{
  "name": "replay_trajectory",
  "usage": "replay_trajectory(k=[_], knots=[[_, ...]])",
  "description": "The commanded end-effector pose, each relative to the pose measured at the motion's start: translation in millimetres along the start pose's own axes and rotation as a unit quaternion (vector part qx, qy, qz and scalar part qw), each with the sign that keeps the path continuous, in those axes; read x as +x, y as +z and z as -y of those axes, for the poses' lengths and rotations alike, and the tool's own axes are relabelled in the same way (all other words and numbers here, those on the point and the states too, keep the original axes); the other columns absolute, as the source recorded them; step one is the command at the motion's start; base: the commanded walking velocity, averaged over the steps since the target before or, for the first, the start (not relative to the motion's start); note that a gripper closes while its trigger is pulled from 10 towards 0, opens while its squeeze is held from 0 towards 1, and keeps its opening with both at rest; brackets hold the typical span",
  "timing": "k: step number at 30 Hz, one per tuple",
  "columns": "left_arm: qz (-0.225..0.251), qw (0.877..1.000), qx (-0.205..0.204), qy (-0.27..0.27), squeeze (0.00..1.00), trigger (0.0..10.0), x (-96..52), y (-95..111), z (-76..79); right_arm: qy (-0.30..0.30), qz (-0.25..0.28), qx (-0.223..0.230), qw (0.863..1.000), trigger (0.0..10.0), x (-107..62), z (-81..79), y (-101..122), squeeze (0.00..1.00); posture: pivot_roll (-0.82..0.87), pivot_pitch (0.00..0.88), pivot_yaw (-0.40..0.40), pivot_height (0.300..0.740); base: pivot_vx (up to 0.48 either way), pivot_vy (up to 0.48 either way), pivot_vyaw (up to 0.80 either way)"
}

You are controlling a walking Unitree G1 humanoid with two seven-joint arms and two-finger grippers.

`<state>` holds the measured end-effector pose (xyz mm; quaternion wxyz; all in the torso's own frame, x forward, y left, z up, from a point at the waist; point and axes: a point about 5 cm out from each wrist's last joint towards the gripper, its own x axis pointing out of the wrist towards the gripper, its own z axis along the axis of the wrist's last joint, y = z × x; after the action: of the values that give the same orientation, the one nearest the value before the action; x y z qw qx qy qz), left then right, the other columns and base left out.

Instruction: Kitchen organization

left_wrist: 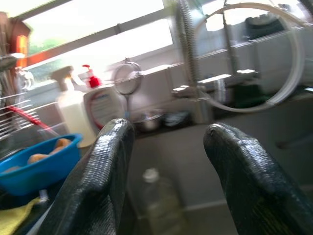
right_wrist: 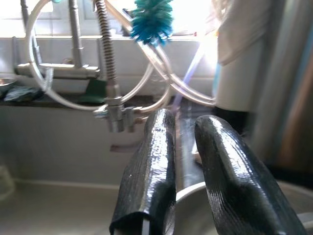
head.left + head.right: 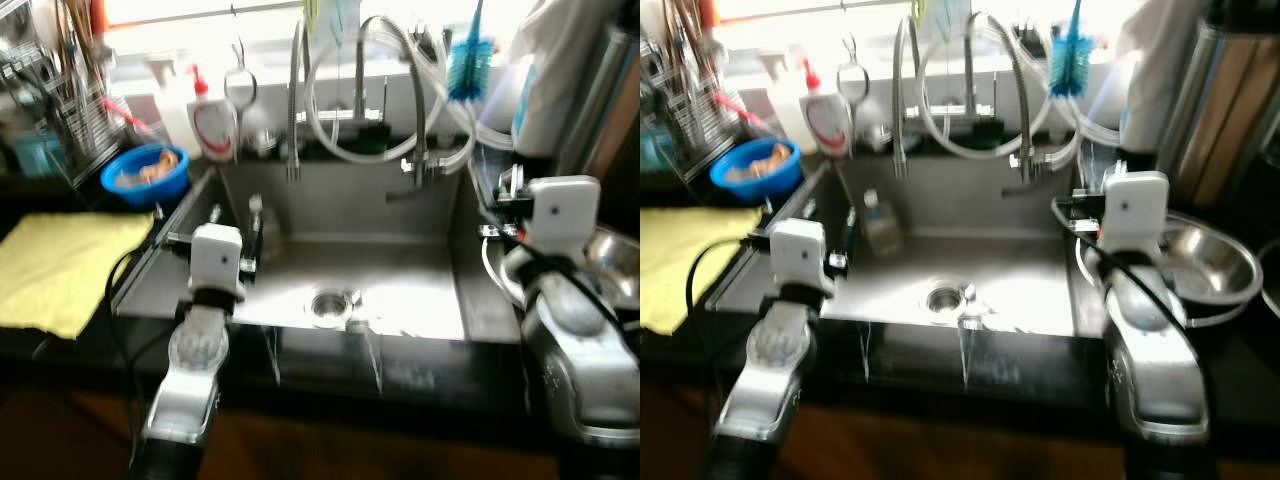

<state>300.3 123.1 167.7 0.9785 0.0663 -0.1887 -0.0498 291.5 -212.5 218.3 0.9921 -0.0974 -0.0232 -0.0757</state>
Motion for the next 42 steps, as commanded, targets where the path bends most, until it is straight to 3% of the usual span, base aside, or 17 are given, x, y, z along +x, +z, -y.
replay_trajectory(k=[1,2,3,4,5,10,16,21,27,28,29,34,42], knots=[[0.002,1.0,0.009,0.004,0.0,10.0,2.2,0,-6.8,0.026,0.001,0.013,1.0,10.0,-1.3,-9.6,8,0.0,-0.27,0.0,0.096,0.74,0.0,0.0,0.0],[0.002,1.0,0.009,0.004,0.0,10.0,2.5,0,-6.5,0.031,-0.004,0.016,0.999,10.0,-1.8,-10.9,10,0.0,-0.27,0.0,0.096,0.74,0.0,0.0,0.0],[0.003,1.0,0.009,0.003,0.0,10.0,3.1,0,-6.4,0.039,-0.008,0.01,0.999,10.0,-2.9,-12.6,15,0.85,-0.27,0.0,0.096,0.74,0.0,0.0,0.0],[0.003,1.0,0.009,0.003,0.0,10.0,3.5,0,-6.5,0.042,-0.009,0.004,0.999,10.0,-3.4,-13.0,18,0.85,-0.27,0.0,0.096,0.74,0.0,0.0,0.0],[0.004,1.0,0.009,0.002,0.0,10.0,3.5,0,-6.3,0.041,-0.01,-0.002,0.999,10.0,-4.0,-12.7,21,1.0,-0.27,0.0,0.092,0.74,0.0,0.0,0.0],[0.003,1.0,0.008,-0.005,0.0,10.0,3.3,-2,-4.5,0.053,-0.038,-0.034,0.997,10.0,-8.9,-13.2,25,1.0,-0.28,0.0,0.086,0.74,0.0,0.0,0.0],[0.0,1.0,0.008,-0.013,0.0,10.0,2.9,-4,-1.3,0.056,-0.098,-0.032,0.993,10.0,-22.7,-17.6,24,1.0,-0.28,0.0,0.072,0.74,0.0,0.0,0.0],[0.0,1.0,0.007,-0.014,0.0,10.0,5.0,-5,-1.3,0.007,-0.122,-0.088,0.989,10.0,-27.5,3.6,19,1.0,-0.29,0.0,0.073,0.74,0.0,0.0,0.0],[-0.006,1.0,0.006,-0.014,0.0,10.0,4.4,-8,-1.8,-0.046,-0.136,-0.104,0.984,10.0,-30.1,22.0,20,1.0,-0.3,0.0,0.08,0.74,0.0,0.0,0.0],[-0.006,1.0,0.006,-0.014,0.0,10.0,4.6,-8,-1.7,-0.047,-0.142,-0.104,0.983,10.0,-30.7,22.6,19,0.85,-0.3,0.0,0.081,0.74,0.0,0.0,0.0],[-0.007,1.0,0.006,-0.016,0.0,10.0,5.2,-8,-1.4,-0.049,-0.153,-0.106,0.981,10.0,-31.6,23.5,15,0.0,-0.3,0.0,0.082,0.74,0.0,0.0,0.0],[-0.004,0.999,0.014,-0.028,0.0,10.0,7.4,-8,0.5,-0.061,-0.171,-0.067,0.981,10.0,-33.5,23.1,7,0.0,-0.3,0.0,0.082,0.74,0.0,0.0,0.0],[-0.007,0.999,0.011,-0.03,0.0,10.0,5.7,-9,2.5,-0.083,-0.19,-0.052,0.977,10.0,-36.8,30.3,-5,0.0,-0.3,0.0,0.084,0.74,0.0,0.0,0.0]])
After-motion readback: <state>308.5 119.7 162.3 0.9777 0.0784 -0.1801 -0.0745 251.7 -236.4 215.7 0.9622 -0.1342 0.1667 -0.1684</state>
